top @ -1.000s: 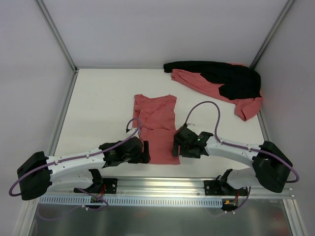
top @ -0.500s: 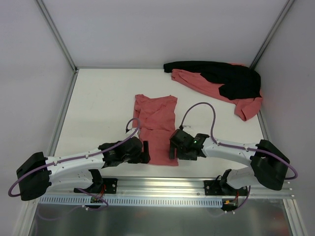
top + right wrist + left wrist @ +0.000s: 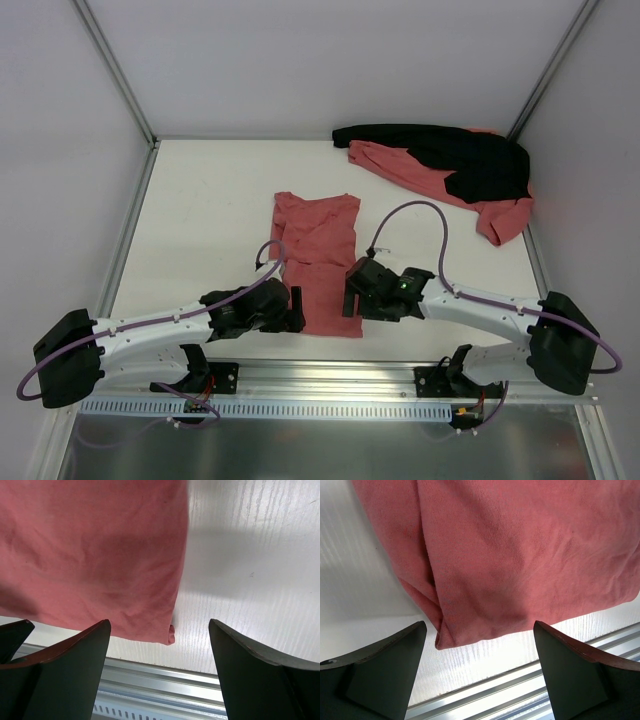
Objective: Fold and stack the t-shirts
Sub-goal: Grab one side of the 2/3 rectangular tshirt with both arms
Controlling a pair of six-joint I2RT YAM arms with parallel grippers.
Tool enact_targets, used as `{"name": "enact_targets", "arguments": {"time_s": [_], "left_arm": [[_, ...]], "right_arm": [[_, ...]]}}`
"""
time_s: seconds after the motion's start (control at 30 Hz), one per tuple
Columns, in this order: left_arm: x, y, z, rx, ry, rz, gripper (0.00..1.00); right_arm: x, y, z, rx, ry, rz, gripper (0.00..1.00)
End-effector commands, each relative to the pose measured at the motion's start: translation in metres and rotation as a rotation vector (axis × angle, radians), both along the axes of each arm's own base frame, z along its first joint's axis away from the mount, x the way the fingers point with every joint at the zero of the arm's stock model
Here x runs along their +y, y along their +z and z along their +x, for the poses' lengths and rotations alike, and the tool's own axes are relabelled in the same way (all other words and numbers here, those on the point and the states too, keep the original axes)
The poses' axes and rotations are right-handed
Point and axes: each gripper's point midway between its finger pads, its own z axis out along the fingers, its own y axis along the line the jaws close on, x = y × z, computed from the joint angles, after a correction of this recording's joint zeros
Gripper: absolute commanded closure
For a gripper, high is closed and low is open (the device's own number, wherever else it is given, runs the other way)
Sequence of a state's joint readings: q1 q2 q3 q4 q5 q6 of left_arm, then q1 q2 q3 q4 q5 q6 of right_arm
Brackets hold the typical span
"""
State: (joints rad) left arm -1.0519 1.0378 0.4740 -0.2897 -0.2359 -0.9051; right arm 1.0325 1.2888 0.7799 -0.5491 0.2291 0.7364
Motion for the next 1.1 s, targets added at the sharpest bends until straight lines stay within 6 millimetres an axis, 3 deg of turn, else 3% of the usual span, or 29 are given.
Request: {"name": "enact_targets", "arguments": {"time_s": [0.0,0.43,0.77,0.97,1.07], "left_arm": [[-0.001,0.001,0.002,-0.002,0.005,-0.008,0.1],[-0.005,0.002,0.003,0.003,-0.006,-0.011,0.1],[-0.004,0.002,0.003,0.003,-0.001,-0.006,0.09],[-0.005,0.004,0.004,-0.002,0.002,-0.011,0.1],[-0.006,0.005,0.005,-0.005,0.003,-0.013,0.1]], "right_arm": [[0.001,-0.004,-0.001,0.003,-0.029,-0.01,0.16],[-0.001,-0.019,-0.021,0.05,-0.036,-0.004,0.16],[0.014,-0.034,-0.029,0.075,-0.029,0.023,0.18],[0.022,-0.041,-0.031,0.094,-0.026,0.045,0.38],[0.025,-0.044,-0.033,0.105,-0.028,0.047,0.4]]}}
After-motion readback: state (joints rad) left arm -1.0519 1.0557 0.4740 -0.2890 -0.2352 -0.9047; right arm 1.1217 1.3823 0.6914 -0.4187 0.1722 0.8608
